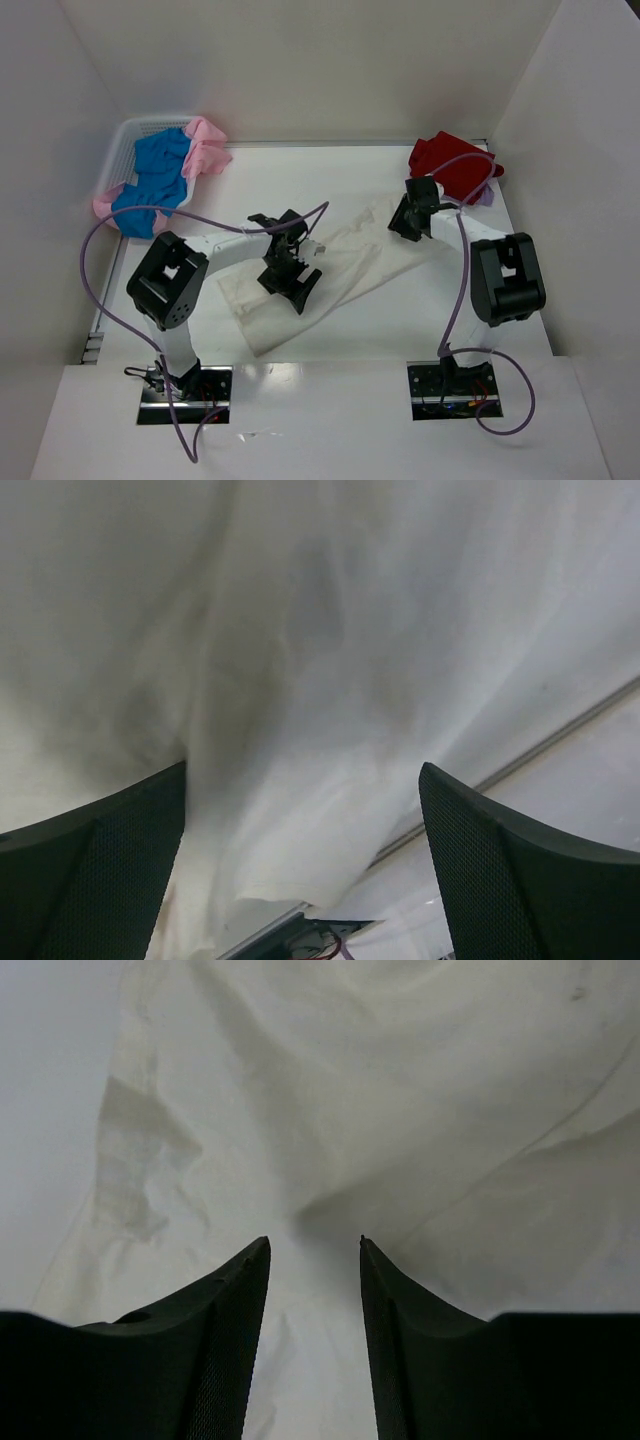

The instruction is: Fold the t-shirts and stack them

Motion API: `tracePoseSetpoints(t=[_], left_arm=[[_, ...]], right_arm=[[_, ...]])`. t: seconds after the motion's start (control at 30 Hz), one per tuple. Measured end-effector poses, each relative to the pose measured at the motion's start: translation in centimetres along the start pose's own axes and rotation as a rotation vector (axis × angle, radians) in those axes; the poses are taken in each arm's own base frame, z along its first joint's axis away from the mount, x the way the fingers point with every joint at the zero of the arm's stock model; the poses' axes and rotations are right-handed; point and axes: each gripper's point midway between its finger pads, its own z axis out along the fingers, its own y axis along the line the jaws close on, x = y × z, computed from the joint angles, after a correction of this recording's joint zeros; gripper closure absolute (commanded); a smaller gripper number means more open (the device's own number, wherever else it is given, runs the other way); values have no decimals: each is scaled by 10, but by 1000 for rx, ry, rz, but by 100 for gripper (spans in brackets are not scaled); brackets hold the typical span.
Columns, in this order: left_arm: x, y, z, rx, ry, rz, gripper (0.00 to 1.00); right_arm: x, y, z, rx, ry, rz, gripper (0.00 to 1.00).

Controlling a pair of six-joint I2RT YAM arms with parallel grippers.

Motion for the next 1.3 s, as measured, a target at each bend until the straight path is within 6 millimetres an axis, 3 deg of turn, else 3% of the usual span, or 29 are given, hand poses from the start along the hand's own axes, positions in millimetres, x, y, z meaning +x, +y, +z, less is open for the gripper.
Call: tracePoseSetpoints(t=[0.2, 0.6, 0.87, 0.93, 1.17, 1.3], left_arm=[[17, -23, 7, 66, 19, 5, 0], [18, -32, 8, 94, -13, -21, 0], [19, -34, 7, 95, -19, -37, 0], [19, -34, 7, 95, -22, -37, 0], [18, -33, 5, 79, -30, -56, 0], [16, -31, 1, 57, -49, -73, 0]], right_arm=[[16, 4, 30, 68, 52, -46, 47], [1, 51, 58, 78, 13, -118, 46], [4, 124, 81, -3, 16, -188, 46], [5, 157, 92, -54, 12, -211, 46], [18, 223, 105, -185, 26, -275, 44], [18, 248, 109, -252, 34, -302, 41]])
